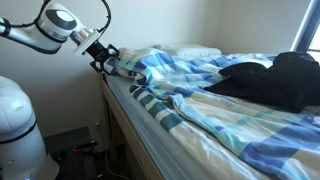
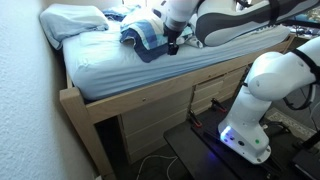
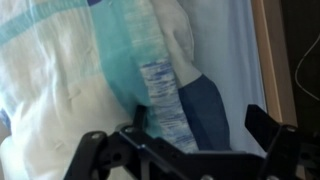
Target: Uncover the plushy, put it at the head of the bed, and then cover the blanket
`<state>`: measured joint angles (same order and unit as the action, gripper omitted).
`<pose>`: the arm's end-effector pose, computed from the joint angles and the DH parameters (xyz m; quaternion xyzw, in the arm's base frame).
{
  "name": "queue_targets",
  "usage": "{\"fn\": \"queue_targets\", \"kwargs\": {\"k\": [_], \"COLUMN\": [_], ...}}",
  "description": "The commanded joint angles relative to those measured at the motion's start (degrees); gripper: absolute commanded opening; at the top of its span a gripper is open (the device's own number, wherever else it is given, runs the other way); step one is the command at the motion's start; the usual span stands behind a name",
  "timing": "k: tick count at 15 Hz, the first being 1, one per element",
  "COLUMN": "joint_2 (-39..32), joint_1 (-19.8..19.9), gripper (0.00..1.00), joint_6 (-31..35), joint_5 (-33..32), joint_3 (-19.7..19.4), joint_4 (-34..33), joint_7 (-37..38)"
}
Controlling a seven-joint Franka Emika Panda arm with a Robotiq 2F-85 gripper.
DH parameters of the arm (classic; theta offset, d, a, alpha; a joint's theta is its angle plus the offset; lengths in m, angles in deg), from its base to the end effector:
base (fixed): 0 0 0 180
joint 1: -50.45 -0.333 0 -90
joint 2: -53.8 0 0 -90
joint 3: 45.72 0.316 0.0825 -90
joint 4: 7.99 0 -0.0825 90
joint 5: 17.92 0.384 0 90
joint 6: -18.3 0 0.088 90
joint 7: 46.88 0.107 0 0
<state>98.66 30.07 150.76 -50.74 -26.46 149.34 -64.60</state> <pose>0.2744 0.2125 0.4659 0.7450 0.5547 0.1821 0.3226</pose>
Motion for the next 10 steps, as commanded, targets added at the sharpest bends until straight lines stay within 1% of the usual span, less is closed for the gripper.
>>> {"fn": "queue_targets", "kwargs": {"k": [1, 6, 7, 8, 10], "joint_2": [-0.3, -2.1, -2.8, -3.9, -5.8], "joint_1": [2.4, 3.3, 3.3, 3.5, 4.1], "gripper": [1.0, 1.0, 0.96, 0.74, 0.69], "joint_6": [1.2, 2.2, 2.7, 3.5, 5.4], "joint_5": [-4.8, -11.8, -12.8, -13.4, -14.1], "joint_3": [0.9, 0.7, 0.6, 0.1, 0.1], "joint_4": [1.3, -0.4, -0.5, -0.9, -1.6], "joint_7": [2.8, 6.8, 7.9, 9.1, 13.0]}}
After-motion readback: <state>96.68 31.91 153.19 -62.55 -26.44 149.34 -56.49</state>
